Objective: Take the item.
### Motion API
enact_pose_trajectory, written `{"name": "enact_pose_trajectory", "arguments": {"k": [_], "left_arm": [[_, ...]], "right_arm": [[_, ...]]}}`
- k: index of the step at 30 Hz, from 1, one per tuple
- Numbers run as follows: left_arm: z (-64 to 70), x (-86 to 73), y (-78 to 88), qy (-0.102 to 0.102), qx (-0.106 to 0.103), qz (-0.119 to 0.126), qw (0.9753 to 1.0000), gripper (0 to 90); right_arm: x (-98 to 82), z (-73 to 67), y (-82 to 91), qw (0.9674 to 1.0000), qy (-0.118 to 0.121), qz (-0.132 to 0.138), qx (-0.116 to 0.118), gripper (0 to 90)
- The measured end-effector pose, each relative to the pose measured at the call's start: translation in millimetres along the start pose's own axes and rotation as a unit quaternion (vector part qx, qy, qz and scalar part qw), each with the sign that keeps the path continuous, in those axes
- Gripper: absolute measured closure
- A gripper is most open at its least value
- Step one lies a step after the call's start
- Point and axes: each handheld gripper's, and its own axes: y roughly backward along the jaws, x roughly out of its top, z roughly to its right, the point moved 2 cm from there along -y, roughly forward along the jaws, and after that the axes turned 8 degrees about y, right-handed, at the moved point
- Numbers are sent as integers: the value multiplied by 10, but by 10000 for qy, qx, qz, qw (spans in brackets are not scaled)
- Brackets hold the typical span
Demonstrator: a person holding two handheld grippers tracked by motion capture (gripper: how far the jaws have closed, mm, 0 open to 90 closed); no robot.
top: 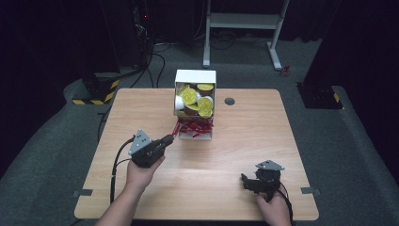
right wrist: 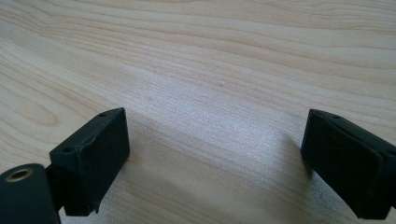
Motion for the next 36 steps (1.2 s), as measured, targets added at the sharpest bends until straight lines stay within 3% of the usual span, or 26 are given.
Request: {"name": "enact_pose_trajectory", "arguments": {"k": [6,11,36], "left_arm": [[21,33,91,15,-177,186,9997,860],[-11,27,131,22,-244,164,9996,860],[-188,35,299,179,-82,318,9993,859]], "right_arm": [[-1,-2,1,10000,-6,-6,1,78],[-1,-2,1,10000,0,-1,-6,79],[-2,-9,3,10000,-24,4,-6,78]]}}
